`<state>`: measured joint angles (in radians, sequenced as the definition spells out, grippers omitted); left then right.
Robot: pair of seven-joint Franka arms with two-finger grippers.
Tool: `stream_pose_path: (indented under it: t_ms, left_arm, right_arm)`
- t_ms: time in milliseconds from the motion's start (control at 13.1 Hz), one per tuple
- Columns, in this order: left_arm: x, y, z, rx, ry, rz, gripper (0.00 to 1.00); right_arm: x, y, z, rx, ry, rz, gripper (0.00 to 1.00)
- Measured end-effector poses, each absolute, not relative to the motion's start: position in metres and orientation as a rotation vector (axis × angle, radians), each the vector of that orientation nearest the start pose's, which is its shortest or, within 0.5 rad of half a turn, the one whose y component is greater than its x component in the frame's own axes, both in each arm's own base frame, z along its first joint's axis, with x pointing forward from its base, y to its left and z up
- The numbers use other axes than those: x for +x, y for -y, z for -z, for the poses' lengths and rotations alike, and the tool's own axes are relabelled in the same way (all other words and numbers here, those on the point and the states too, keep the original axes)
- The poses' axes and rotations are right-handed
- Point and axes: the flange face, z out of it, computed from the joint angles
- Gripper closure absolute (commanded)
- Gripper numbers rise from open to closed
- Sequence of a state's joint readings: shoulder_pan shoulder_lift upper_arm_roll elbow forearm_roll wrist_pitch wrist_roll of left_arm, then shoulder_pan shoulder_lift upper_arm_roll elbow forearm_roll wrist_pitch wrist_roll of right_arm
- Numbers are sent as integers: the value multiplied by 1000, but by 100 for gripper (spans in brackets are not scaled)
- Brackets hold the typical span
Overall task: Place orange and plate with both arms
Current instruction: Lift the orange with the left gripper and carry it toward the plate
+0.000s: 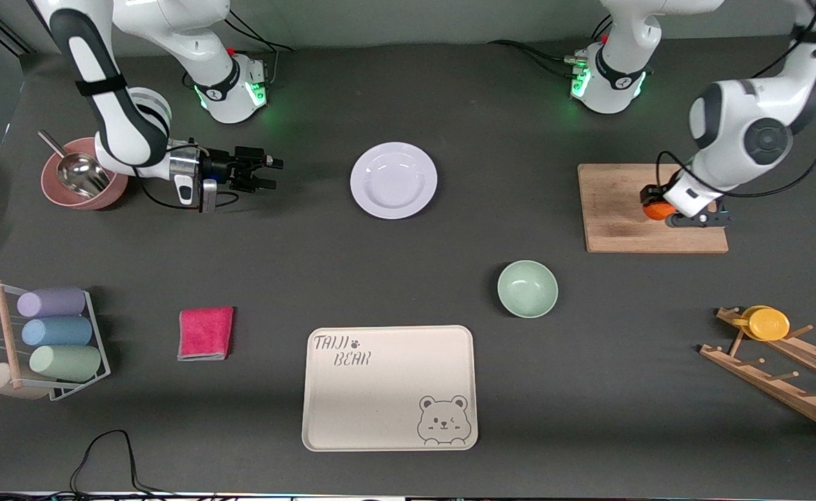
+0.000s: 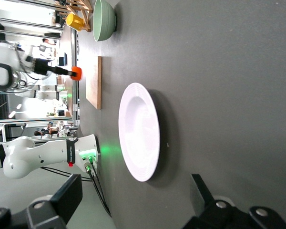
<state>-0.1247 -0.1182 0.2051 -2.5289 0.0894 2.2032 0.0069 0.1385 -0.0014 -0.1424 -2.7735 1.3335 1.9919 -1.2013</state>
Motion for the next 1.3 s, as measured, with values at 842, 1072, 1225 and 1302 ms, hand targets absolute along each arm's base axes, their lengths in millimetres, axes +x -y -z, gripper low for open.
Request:
stream_pose_path:
  t_ms: [842, 1072, 1225, 1302]
  left_arm:
    - [425, 126, -518, -3007, 75, -533, 100]
    - [414, 223, -495, -3048, 162, -492, 100]
    - [396, 291, -476, -3057, 229, -430, 100]
    - [385, 323, -465, -3062, 262, -403, 100]
  right_arm:
    - [288, -66, -114, -1870, -24, -33, 0]
    - [284, -66, -107, -1857, -45, -55, 0]
    - [283, -66, -106, -1854, -70, -73, 0]
    - [283, -66, -106, -1852, -79, -79, 0]
